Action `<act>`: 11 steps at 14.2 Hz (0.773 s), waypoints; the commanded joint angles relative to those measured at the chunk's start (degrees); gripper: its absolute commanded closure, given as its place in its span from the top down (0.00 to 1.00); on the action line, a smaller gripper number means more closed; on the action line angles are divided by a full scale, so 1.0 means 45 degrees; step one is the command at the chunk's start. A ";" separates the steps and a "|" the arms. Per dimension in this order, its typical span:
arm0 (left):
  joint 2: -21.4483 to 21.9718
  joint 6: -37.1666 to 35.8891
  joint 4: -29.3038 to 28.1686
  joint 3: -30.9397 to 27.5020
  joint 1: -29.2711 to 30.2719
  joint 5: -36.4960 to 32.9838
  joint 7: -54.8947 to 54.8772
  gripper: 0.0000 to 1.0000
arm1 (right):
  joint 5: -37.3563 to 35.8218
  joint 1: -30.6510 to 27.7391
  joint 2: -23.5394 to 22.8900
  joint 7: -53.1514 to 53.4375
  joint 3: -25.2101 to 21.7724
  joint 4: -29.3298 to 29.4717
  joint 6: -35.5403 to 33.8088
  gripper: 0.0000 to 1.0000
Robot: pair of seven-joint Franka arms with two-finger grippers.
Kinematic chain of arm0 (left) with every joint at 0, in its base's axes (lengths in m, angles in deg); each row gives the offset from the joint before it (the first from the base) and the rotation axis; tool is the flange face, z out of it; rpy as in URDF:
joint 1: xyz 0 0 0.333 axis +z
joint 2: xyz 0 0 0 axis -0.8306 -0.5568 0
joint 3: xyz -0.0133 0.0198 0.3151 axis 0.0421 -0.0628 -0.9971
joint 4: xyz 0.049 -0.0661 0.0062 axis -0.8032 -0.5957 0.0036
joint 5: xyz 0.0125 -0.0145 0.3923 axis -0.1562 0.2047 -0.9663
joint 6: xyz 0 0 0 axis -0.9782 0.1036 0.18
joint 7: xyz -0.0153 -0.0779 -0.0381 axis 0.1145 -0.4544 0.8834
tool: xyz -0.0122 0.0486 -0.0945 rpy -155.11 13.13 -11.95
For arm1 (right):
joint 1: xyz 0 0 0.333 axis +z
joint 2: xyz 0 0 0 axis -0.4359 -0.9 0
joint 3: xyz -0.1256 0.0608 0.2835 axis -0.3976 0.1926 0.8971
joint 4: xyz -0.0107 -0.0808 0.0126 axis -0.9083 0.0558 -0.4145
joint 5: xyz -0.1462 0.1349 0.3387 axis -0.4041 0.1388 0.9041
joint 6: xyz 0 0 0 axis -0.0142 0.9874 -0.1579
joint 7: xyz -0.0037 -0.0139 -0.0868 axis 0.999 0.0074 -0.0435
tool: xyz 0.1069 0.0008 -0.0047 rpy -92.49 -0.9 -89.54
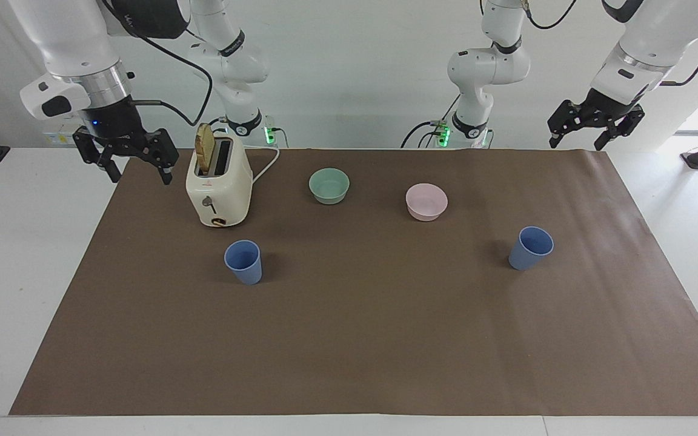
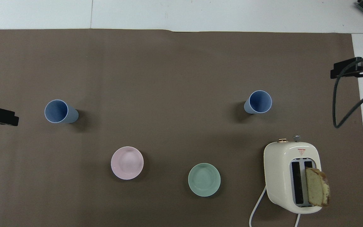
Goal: Stack blue cups with both arms
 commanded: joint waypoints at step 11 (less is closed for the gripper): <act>0.0167 0.2085 -0.1512 -0.0136 0.0180 0.0016 0.0089 1.00 | 0.0290 -0.0165 0.0261 -0.0257 0.0064 -0.0266 -0.0020 1.00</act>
